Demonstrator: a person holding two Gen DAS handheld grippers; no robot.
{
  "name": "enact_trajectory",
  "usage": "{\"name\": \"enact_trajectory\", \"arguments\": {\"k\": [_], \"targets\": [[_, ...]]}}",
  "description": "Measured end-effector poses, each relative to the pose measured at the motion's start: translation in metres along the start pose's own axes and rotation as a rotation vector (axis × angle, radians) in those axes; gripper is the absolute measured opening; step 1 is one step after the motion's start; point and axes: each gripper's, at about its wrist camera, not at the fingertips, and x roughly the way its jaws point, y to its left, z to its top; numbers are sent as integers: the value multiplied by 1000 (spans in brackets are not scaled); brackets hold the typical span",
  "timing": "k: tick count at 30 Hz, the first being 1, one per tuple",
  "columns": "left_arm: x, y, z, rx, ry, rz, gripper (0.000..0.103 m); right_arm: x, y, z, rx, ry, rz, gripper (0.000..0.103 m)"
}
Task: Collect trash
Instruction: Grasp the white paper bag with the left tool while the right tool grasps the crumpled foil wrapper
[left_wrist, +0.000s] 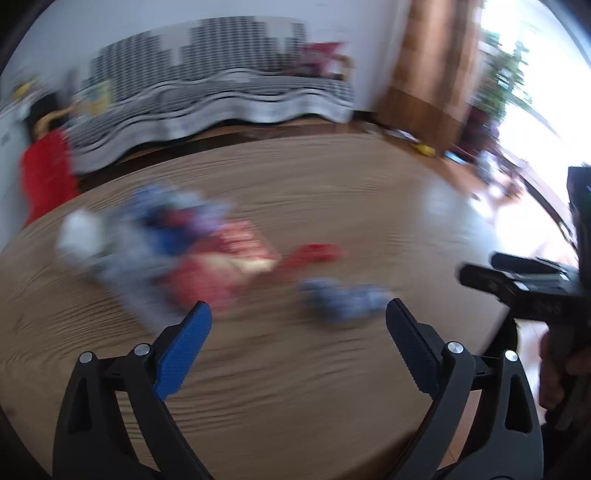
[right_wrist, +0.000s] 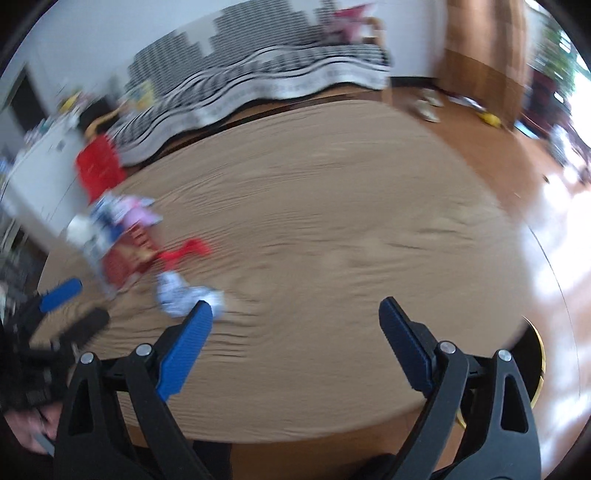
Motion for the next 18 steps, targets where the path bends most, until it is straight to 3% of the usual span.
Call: {"name": "enact_trajectory", "arguments": {"k": [6,10,18], "targets": [[-4,126,1,-153,-23,193,92,36,81,0,-209,16,-3,88],[12,168,16,-176,-49,262,92,57,103,0,-259,45,-5,88],[64,207,46,-238,-45,278,92,84,110,2,-265,79,-19,88]]}}
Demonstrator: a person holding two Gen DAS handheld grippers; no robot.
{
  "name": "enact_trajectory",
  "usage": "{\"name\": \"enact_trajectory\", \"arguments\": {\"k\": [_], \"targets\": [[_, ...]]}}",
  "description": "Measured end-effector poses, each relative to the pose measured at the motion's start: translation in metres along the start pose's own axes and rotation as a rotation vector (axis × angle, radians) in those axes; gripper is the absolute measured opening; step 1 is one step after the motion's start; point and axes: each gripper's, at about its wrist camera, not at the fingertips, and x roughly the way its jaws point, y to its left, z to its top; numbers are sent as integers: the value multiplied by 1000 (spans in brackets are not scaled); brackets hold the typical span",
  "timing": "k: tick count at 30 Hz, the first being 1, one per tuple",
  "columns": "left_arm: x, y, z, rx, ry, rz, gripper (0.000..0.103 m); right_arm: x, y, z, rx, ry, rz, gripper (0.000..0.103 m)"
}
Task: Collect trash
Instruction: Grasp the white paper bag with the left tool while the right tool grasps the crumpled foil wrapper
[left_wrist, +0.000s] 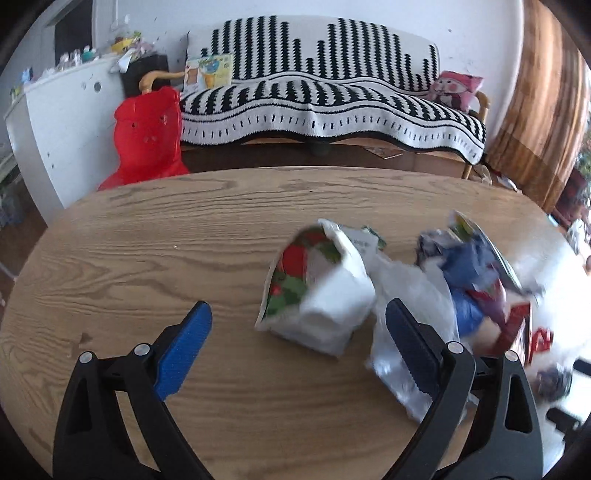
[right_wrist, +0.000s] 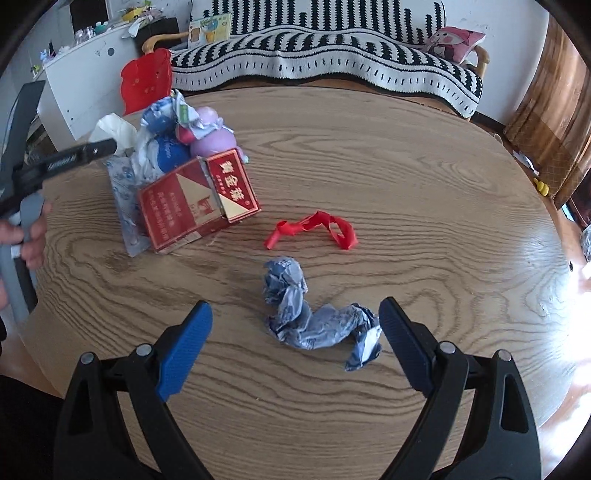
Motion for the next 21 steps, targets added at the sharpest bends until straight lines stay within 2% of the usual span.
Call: {"name": "enact_trajectory", "arguments": {"k": [3,5,6,7,10,17,18,20,21], "targets": [[11,-6,5,-6,8,-3,92,4,-4,1,5,8,2,88],[17,-8,7,-2,19,-11,77,5,-7,1,10,11,2,88],[19,-8,7,-3,29,-22,57,5,-8,1,12,11,4,88],[20,-7,8,-8,40,-22,57,5,-9,2,15,10,8,88],[9,-9,7,19,7,32,54,7,-11,3,19,16,21,88],[-30,-12,6,44,-24,51,54,24,-10,6,16,40,-6,88],[-36,-14,5,46,-24,48,54,27,-11,6,20,43,-16,87],[-46,-19,3,63,-24,33,54,29,-14,6,28,43,-35,76],[-51,-22,2,72,-24,28,54,27,-16,5,27,32,-45,64]]}}
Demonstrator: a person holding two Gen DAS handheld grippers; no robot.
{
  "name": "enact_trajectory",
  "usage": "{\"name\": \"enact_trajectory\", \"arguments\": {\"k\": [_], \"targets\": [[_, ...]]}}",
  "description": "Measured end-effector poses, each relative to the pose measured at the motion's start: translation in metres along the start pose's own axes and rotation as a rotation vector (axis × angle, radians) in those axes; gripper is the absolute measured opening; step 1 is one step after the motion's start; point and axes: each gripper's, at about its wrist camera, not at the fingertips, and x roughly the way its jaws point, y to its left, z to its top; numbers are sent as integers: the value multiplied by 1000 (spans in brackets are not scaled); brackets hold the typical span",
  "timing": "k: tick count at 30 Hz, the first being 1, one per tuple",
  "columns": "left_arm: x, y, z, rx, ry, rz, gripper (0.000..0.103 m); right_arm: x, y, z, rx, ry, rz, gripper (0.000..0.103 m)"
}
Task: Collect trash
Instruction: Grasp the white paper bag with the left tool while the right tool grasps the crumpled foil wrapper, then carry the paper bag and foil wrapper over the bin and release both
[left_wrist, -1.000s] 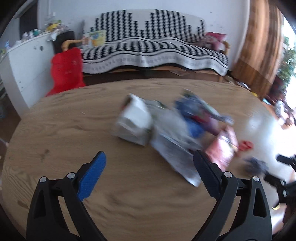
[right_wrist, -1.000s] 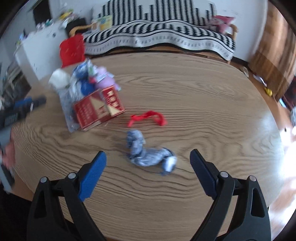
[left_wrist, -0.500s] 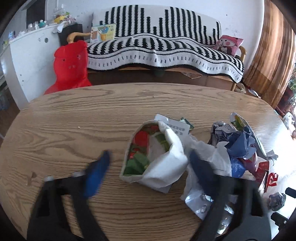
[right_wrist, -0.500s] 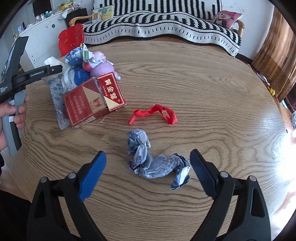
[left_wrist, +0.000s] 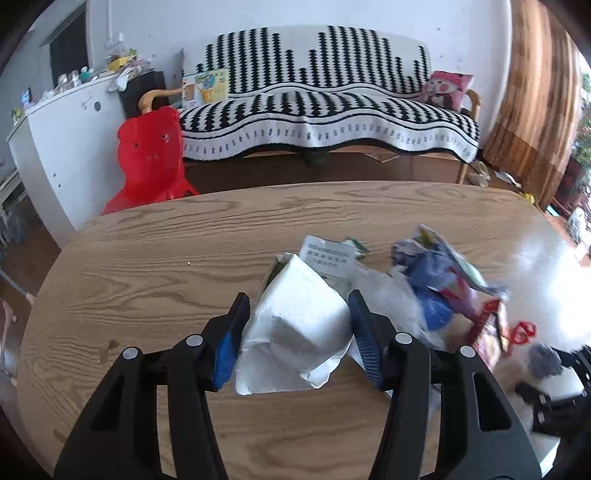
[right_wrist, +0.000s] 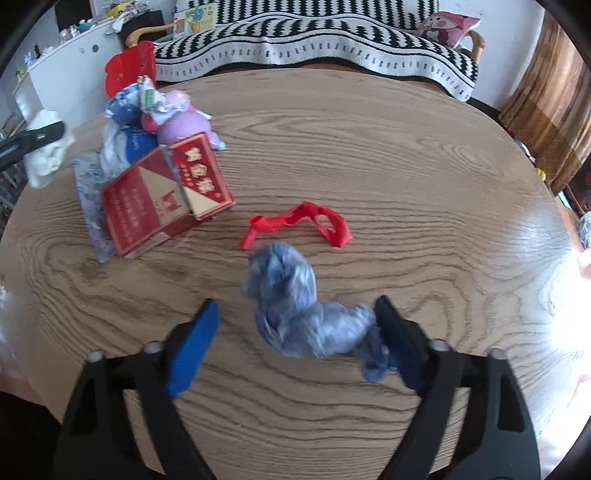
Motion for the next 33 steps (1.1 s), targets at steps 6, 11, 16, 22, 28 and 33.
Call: {"name": "enact_trajectory", "arguments": {"k": [6,11,16,22,28,33], "targets": [[-31,-29,-6,35,-17,-47,54,-19,-20,-7,39,-23,23,37],[-55,-80,-12,79,-31,-135,54,-49,-57,-21,104,-63,34,37],[-70,-158,-29,182,-26,-240,54,-79,-115,-51,188,-92,-18,37],[-81,-269,-65,322,14,-387,54,-104,-213,-113,340,-85,-108,37],[-103,-375,-113,458,32,-549,54,-126,-300,-186,509,-68,-178,37],[-114,-445,-153,555,67,-674,54,-137,-352,-238,631,-40,-204,38]]}}
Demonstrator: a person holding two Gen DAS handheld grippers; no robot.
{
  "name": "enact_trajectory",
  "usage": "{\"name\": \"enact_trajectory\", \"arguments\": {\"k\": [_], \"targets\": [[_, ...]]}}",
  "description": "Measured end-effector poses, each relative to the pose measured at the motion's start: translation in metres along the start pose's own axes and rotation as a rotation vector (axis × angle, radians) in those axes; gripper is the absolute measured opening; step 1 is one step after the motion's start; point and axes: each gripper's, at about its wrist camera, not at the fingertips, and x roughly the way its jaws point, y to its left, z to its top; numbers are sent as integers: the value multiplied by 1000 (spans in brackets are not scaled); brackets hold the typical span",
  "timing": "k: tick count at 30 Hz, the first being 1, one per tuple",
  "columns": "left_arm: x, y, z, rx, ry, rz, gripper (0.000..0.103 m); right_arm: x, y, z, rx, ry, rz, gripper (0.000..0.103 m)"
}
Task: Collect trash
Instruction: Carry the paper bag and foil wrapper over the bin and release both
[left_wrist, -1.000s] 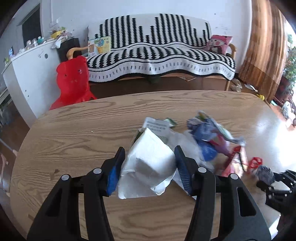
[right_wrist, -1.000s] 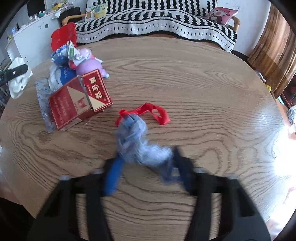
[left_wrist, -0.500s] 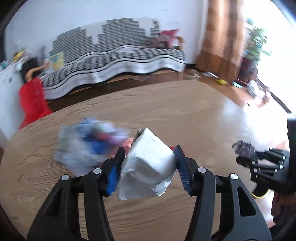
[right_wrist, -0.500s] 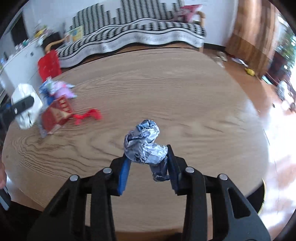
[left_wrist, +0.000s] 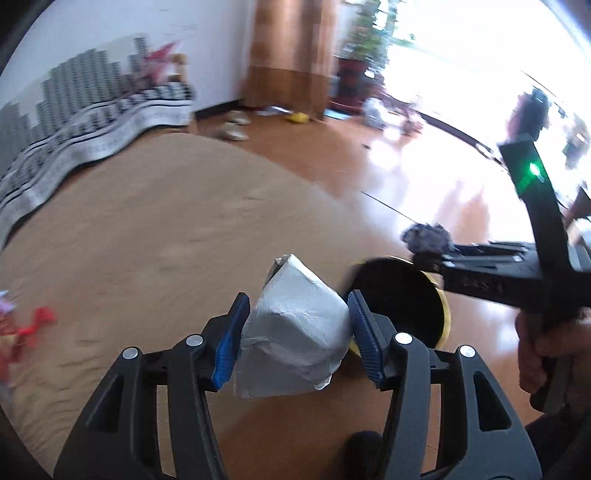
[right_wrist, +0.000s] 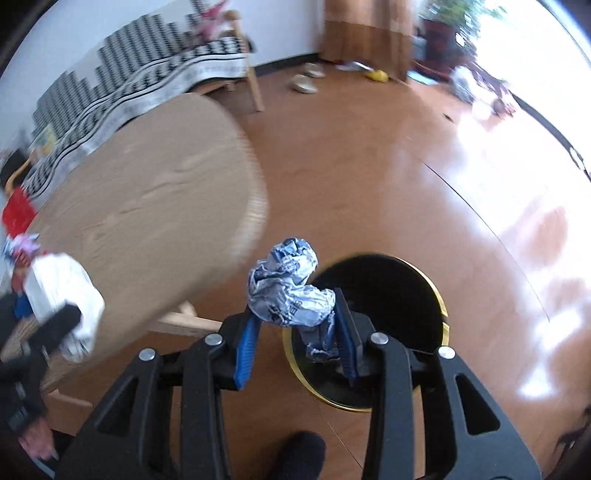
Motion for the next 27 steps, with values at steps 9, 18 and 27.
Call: {"name": "enact_trajectory", "arguments": {"k": [9,18,27], "targets": [[39,-73,9,98,6,-96,53,31,-78,-21,130,131,-31,38],[63,-90,14,107,41,-129,53,49,-77,-13,144,174,-29,38],[75,-94,13,97,68,-140,53,44,-83,-9,174,141,-32,69]]}}
